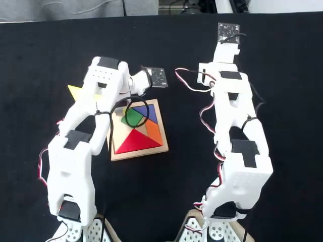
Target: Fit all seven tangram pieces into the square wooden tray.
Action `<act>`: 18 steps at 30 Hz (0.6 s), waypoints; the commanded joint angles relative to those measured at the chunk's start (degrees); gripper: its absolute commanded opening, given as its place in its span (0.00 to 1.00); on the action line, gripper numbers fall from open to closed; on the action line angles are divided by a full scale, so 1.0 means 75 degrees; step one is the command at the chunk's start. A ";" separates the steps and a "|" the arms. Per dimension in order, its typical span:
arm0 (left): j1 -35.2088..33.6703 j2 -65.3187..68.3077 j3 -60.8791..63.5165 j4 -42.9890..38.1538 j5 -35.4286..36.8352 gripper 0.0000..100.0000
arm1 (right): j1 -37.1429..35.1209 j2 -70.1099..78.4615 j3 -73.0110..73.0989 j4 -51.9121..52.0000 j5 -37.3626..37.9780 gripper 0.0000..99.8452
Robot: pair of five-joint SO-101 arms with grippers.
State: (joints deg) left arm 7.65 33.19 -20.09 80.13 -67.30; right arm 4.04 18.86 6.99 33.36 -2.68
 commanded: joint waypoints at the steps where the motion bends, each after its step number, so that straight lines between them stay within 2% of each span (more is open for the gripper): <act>1: 0.0018 -0.0059 -0.0299 0.0281 -0.0012 0.05 | 0.0023 -0.0217 -0.0111 -0.0152 -0.0082 0.01; 4: 0.0053 -0.0059 -0.0264 0.0656 -0.0012 0.09 | 0.0023 -0.0217 -0.0111 -0.0152 -0.0082 0.01; 8: -0.0006 -0.0059 -0.0264 0.0645 0.0176 0.14 | 0.0023 -0.0217 -0.0111 -0.0152 -0.0082 0.01; 18: -0.0217 -0.0059 -0.0264 0.0211 0.0363 0.14 | 0.0023 -0.0217 -0.0111 -0.0152 -0.0082 0.01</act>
State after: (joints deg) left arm 7.38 33.63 -20.18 83.30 -65.19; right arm 4.04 18.86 6.99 33.36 -2.68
